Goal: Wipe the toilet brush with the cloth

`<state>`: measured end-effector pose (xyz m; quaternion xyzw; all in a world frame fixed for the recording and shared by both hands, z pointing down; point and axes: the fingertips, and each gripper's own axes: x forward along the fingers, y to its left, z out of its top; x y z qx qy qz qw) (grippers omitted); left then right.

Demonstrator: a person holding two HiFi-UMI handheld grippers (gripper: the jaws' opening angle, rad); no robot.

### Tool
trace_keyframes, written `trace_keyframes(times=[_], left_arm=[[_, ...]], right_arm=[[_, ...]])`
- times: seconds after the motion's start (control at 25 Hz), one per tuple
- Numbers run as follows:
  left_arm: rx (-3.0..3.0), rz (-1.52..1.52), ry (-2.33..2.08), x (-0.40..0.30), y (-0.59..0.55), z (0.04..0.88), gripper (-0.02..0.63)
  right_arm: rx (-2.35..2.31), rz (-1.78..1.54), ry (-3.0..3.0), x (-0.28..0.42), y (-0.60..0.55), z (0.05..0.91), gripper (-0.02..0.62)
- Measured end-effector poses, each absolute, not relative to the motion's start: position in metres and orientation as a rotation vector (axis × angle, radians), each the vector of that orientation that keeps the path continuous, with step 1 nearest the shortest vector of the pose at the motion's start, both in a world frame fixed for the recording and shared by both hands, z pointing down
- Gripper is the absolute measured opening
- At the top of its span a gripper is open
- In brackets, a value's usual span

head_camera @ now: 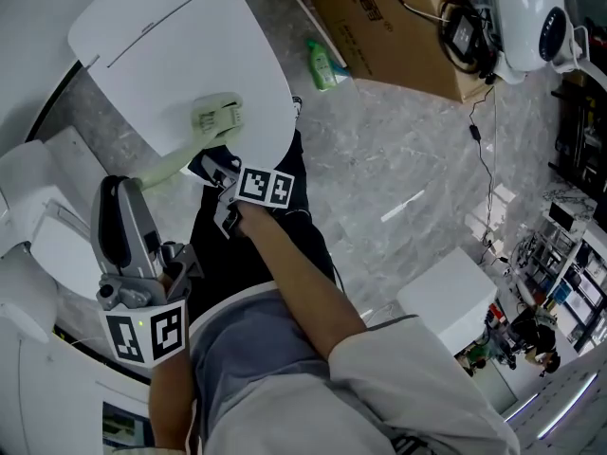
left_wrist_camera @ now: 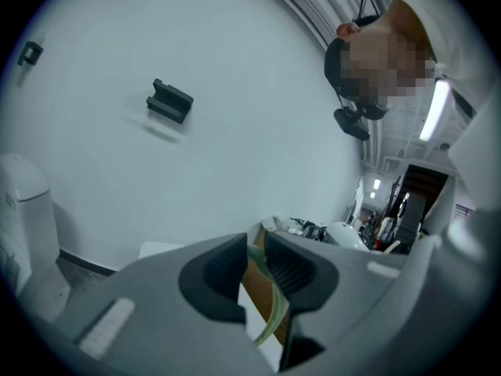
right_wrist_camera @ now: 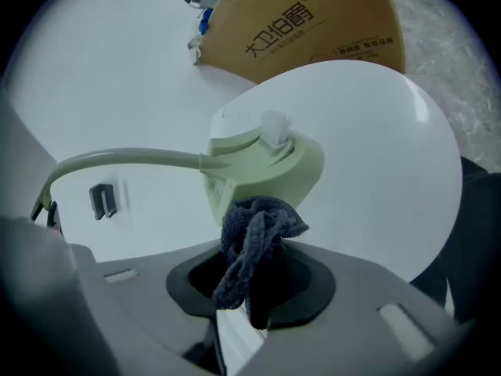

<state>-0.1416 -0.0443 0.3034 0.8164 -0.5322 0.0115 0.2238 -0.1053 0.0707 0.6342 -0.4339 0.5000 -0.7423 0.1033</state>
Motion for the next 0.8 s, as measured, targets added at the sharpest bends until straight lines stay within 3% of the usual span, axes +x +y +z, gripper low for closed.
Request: trace_keyframes(times=[0.8], left_arm=[[2.257, 0.064, -1.485, -0.139, -0.044, 0.301, 0.0]], right_arm=[[-1.098, -2.153, 1.761, -0.136, 0.047, 0.587, 0.095]])
